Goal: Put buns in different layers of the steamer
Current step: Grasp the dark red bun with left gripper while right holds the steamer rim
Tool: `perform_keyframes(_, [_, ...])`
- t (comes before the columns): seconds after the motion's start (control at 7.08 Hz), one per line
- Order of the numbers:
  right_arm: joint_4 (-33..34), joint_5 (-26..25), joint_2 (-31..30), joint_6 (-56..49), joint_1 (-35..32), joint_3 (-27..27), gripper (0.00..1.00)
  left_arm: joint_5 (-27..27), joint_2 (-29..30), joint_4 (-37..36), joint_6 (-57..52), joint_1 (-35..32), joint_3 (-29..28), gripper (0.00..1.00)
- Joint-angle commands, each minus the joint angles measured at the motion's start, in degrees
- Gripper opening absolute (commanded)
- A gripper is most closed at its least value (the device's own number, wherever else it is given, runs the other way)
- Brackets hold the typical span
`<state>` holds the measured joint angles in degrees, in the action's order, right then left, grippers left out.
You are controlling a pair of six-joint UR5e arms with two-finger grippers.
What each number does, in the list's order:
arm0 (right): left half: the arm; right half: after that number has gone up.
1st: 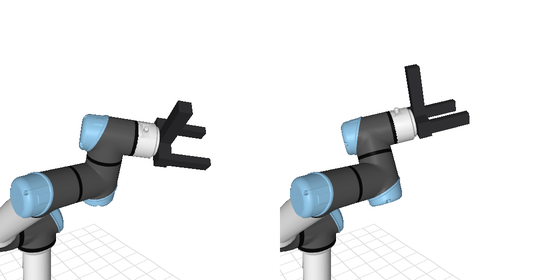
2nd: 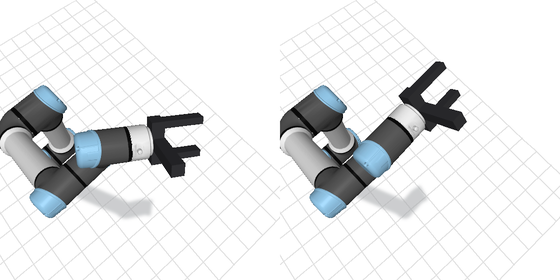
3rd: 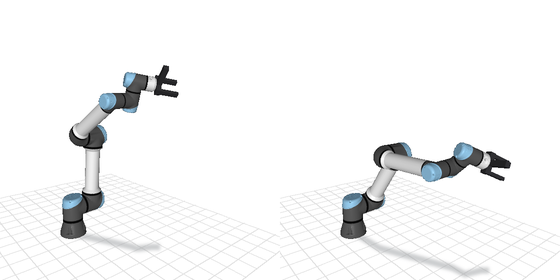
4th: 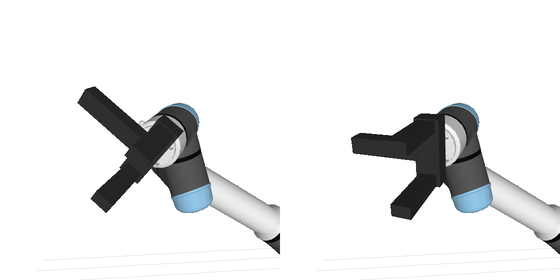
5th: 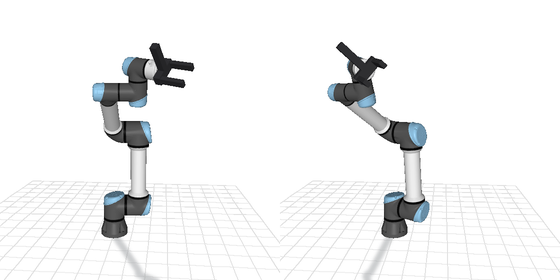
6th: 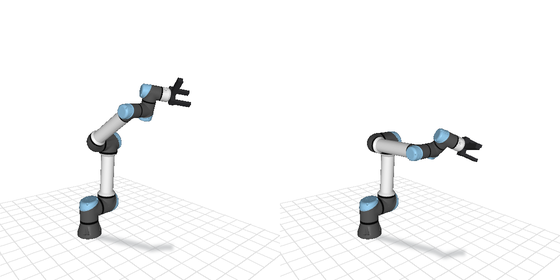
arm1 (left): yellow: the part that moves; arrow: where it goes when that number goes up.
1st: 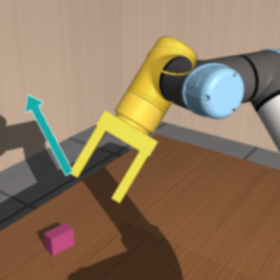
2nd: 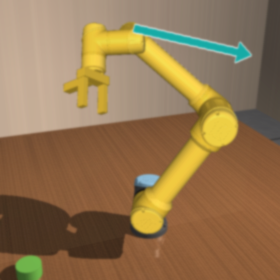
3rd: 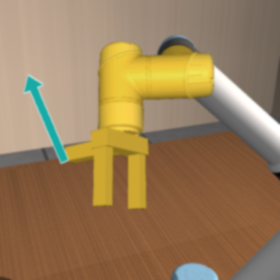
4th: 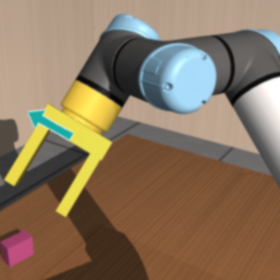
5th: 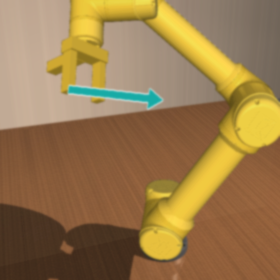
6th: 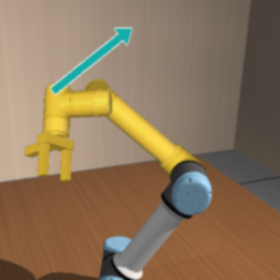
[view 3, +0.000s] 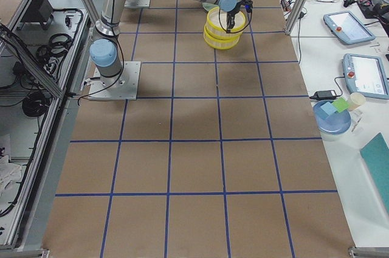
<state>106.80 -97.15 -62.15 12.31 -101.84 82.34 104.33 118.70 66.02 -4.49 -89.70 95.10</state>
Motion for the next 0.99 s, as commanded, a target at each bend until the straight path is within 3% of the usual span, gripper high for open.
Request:
perform_keyframes(0.0, [0.8, 0.1, -0.3, -0.4, 0.4, 1.3, 0.0, -0.2, 0.9, -0.5, 0.1, 0.1, 0.0, 1.0])
perform_keyframes(0.42, [3.0, 0.6, -1.3, -0.9, 0.5, 4.5, 0.0, -0.2, 1.8, -0.6, -0.3, 0.1, -0.1, 0.99])
perform_keyframes(0.56, [3.0, 0.6, -1.4, -0.8, 0.5, 4.8, 0.0, -0.2, 1.9, -0.6, -0.3, 0.1, -0.1, 0.8])
perform_keyframes(0.71, [2.5, 0.6, -1.7, -0.4, 0.4, 4.8, 0.0, -0.1, 2.0, -0.5, -0.8, 0.2, -0.1, 0.49])
perform_keyframes(0.85, [2.2, 0.6, -3.0, -0.4, 0.3, 4.8, 0.0, -0.1, 2.1, -0.6, 0.9, 0.4, -0.8, 0.0])
